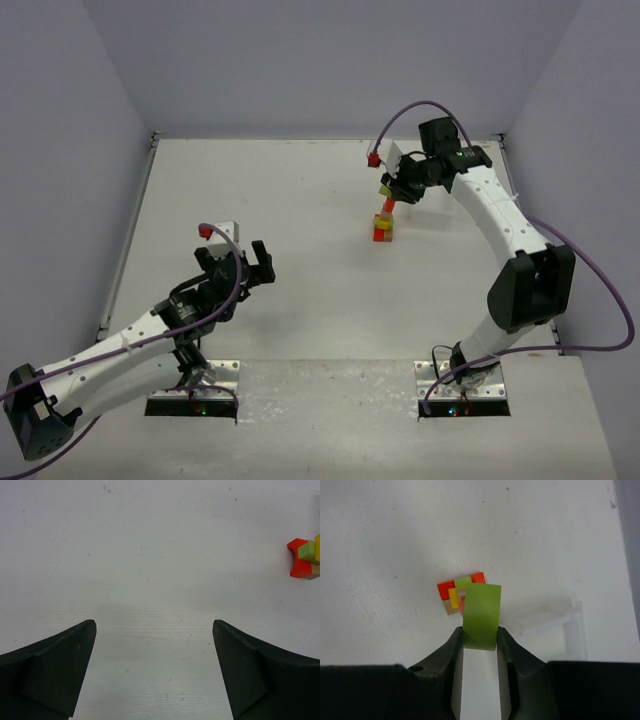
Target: Build the wood block tower
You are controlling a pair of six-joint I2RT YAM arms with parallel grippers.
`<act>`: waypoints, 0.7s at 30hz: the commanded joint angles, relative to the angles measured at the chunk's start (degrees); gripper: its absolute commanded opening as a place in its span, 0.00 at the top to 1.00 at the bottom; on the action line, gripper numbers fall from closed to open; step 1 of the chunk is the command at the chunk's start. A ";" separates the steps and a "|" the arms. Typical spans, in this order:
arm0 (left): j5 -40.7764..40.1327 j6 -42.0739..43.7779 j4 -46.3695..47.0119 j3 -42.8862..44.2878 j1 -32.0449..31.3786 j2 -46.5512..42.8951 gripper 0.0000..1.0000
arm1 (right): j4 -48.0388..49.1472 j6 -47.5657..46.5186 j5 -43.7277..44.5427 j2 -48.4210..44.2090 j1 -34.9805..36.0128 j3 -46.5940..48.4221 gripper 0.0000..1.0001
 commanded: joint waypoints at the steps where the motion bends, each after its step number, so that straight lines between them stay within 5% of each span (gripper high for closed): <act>1: -0.58 0.86 2.72 1.04 -0.17 0.49 0.00 | 2.95 -0.64 -1.09 0.29 -0.29 -0.16 0.74; 21: -1.02 1.48 3.75 1.49 -0.11 3.82 0.00 | 4.19 -1.30 1.02 1.14 -0.24 -1.38 0.73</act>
